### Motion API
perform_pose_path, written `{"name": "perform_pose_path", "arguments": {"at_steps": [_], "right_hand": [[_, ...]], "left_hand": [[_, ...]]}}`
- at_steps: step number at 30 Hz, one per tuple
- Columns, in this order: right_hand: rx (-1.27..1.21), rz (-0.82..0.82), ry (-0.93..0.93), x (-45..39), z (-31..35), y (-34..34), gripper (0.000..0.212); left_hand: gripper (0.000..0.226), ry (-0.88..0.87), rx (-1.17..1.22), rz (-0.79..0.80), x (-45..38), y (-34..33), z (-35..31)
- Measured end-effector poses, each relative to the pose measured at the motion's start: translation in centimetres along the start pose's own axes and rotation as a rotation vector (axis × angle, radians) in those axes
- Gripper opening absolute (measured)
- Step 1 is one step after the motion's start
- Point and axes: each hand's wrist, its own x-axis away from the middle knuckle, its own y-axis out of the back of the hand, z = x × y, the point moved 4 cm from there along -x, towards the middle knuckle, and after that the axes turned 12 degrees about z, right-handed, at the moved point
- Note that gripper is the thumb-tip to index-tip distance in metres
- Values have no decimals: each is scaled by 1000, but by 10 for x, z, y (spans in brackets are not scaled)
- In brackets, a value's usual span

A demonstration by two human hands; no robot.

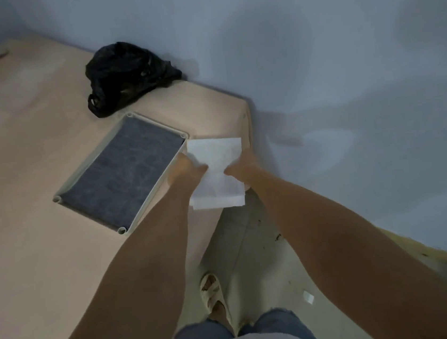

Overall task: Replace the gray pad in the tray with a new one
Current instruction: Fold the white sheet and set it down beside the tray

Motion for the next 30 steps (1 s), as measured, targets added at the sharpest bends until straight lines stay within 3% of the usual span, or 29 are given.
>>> {"name": "perform_pose_path", "arguments": {"at_steps": [2, 7, 15, 19, 23, 30], "right_hand": [[-32, 0, 10, -12, 16, 4, 60], [9, 20, 17, -38, 54, 4, 70], [50, 108, 132, -66, 119, -22, 58], [98, 221, 231, -84, 163, -45, 53], [219, 346, 329, -97, 209, -72, 50], [374, 518, 458, -105, 259, -124, 54]], "left_hand": [[67, -2, 22, -17, -17, 19, 0], [64, 42, 27, -79, -40, 49, 6], [68, 172, 134, -161, -56, 90, 35], [67, 249, 246, -232, -57, 120, 56], [82, 373, 352, -262, -55, 147, 76], [71, 505, 469, -468, -34, 166, 115]]}}
